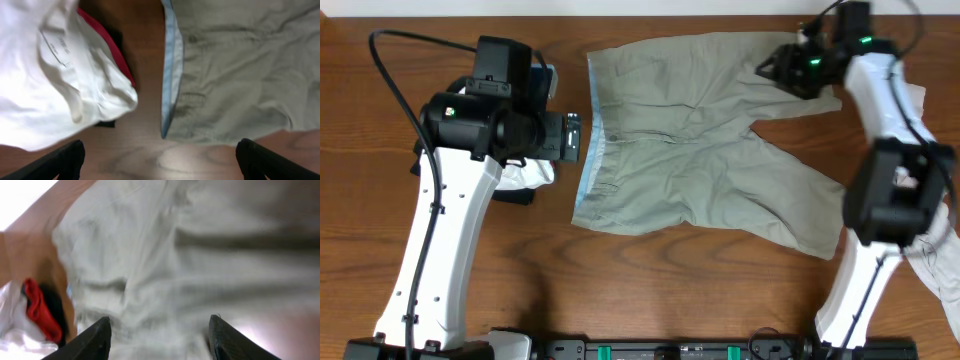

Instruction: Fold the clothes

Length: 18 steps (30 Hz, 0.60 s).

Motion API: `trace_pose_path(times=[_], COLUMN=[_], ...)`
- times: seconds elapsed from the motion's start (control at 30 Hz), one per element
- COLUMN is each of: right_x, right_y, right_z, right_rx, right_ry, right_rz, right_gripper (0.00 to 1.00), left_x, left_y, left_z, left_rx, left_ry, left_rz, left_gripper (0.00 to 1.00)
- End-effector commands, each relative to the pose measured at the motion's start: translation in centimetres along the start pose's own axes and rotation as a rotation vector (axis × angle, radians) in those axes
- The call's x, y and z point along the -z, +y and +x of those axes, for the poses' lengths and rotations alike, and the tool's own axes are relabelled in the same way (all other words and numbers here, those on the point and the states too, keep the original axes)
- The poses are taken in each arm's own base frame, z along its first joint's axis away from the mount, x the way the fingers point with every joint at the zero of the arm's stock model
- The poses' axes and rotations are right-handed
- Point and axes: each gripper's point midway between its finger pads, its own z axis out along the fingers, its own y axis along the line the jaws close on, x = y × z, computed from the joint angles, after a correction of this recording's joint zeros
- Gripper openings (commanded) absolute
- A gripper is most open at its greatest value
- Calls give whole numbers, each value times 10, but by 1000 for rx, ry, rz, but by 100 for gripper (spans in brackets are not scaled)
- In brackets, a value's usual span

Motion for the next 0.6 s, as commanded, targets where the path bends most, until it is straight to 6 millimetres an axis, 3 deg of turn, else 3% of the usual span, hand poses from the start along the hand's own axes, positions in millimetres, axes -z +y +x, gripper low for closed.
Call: trace_pose_path(times=[0.0,0.13,0.27,0.47,0.57], right_x=[71,118,145,137,129], right_y=[32,30,24,-2,-32], right_z=[4,39,79,134,150], right_rx=[195,192,123,-8,-91], right_ry=[-86,-60,23,234,283], right_rz=[97,266,368,444,553], right_gripper=[61,65,69,71,77], left_x=[-13,-34,-48,-50,-51], left_y=[-12,-14,-12,-12,-13], left_z=[19,43,55,45,43], left_rx=[9,31,35,29,28], left_ry=[76,159,191,151,141], left_rz=[72,93,90,93,94], left_gripper=[98,98,98,98,98])
